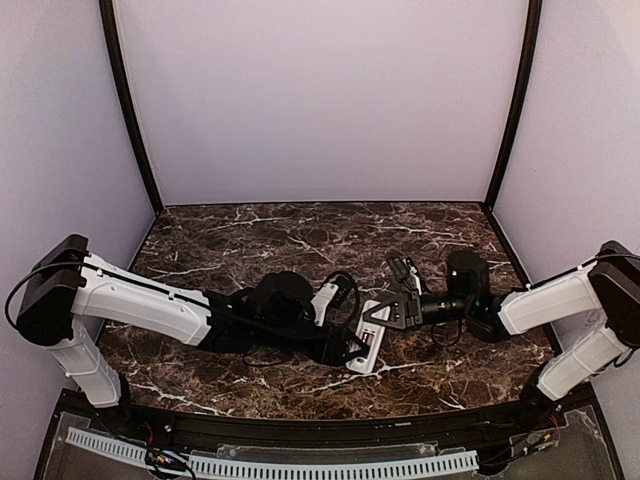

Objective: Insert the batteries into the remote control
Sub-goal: Press the battery in the battery compartment, then pick up the battery from the center of the board.

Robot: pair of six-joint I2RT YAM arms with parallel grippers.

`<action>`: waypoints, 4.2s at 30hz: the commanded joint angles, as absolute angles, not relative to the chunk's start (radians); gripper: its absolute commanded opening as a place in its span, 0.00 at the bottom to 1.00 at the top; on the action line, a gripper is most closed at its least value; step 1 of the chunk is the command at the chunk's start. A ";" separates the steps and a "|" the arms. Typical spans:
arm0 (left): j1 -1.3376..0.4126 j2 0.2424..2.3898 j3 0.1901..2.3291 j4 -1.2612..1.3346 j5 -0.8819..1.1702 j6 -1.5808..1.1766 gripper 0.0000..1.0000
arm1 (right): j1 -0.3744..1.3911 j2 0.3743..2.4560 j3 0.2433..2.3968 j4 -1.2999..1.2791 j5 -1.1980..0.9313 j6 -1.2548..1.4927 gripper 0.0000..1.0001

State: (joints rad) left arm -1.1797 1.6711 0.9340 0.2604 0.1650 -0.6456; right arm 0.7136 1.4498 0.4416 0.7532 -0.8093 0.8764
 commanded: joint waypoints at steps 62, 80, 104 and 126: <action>-1.088 1.591 0.929 0.323 0.208 -0.599 0.58 | 0.635 1.346 0.411 0.787 -0.905 0.911 0.00; -1.004 1.786 1.387 -0.308 -0.266 0.047 0.99 | 0.404 0.924 0.447 0.210 -0.806 0.550 0.00; -0.857 2.304 1.943 -0.506 0.030 0.156 0.72 | 0.372 0.880 0.415 0.196 -0.882 0.504 0.00; -0.857 2.503 2.185 -0.675 -0.042 0.146 0.37 | 0.352 0.928 0.423 0.189 -0.887 0.495 0.00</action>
State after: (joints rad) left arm -0.8555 2.5038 2.1612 -0.6121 -0.0399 0.1482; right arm 0.3626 0.9241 0.4248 0.1711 -0.8757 0.5060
